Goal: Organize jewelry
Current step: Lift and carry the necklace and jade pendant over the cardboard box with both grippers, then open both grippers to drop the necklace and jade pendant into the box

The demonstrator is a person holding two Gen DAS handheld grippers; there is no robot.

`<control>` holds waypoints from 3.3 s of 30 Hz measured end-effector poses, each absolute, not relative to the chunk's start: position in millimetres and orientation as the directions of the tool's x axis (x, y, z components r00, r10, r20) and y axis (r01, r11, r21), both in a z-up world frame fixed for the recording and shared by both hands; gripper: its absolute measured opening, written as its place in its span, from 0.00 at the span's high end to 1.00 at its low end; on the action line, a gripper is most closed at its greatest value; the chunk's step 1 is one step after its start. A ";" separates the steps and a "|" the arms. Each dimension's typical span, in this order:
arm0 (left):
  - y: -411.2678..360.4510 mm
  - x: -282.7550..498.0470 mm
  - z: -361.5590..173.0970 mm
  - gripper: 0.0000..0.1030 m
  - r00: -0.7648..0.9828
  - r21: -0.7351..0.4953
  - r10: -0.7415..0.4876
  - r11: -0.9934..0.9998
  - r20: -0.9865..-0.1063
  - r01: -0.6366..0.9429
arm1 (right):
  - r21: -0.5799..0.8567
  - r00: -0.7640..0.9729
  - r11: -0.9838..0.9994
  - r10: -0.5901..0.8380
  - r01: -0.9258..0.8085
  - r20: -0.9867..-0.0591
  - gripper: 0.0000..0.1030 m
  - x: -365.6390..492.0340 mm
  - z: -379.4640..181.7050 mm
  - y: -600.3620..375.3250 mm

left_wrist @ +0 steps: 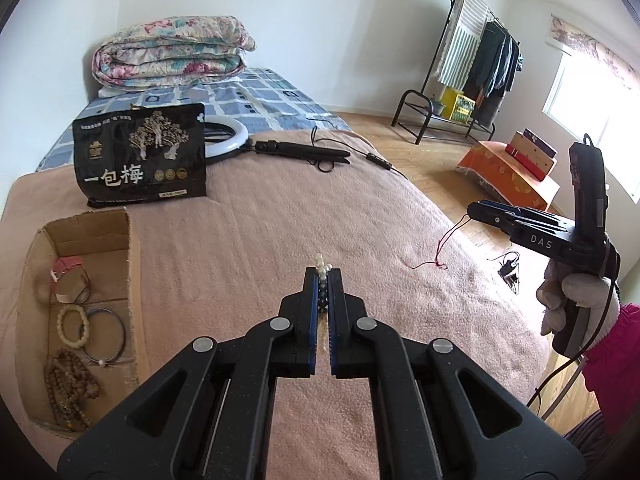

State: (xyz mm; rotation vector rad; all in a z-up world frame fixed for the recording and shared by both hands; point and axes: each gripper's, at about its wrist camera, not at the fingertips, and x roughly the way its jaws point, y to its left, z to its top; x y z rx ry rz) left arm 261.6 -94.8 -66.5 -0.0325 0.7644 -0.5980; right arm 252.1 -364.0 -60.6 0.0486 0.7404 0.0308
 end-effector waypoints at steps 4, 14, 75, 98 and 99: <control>-81.0 256.1 -58.5 0.99 0.585 -0.235 -0.511 0.843 -0.630 0.484 | 0.068 0.760 0.997 0.079 -0.045 -0.645 0.68 250.7 -44.0 -344.3; -27.0 249.5 -44.9 0.99 0.644 -0.229 -0.470 0.876 -0.604 0.425 | 0.103 0.788 0.982 0.188 -0.158 -0.586 0.68 254.7 -13.7 -281.4; 79.6 251.8 -86.7 0.98 0.622 -0.224 -0.351 0.935 -0.700 0.275 | 0.234 0.581 0.857 0.489 -0.459 -0.650 0.65 390.2 -89.0 -55.1; 88.7 231.2 -56.8 0.83 0.683 -0.218 -0.315 0.949 -0.659 0.227 | 0.173 0.638 0.893 0.422 -0.416 -0.645 0.42 359.3 -61.7 -60.6; 88.4 229.4 -54.4 0.83 0.687 -0.218 -0.314 0.949 -0.655 0.226 | 0.171 0.639 0.893 0.422 -0.417 -0.643 0.42 356.3 -59.6 -61.3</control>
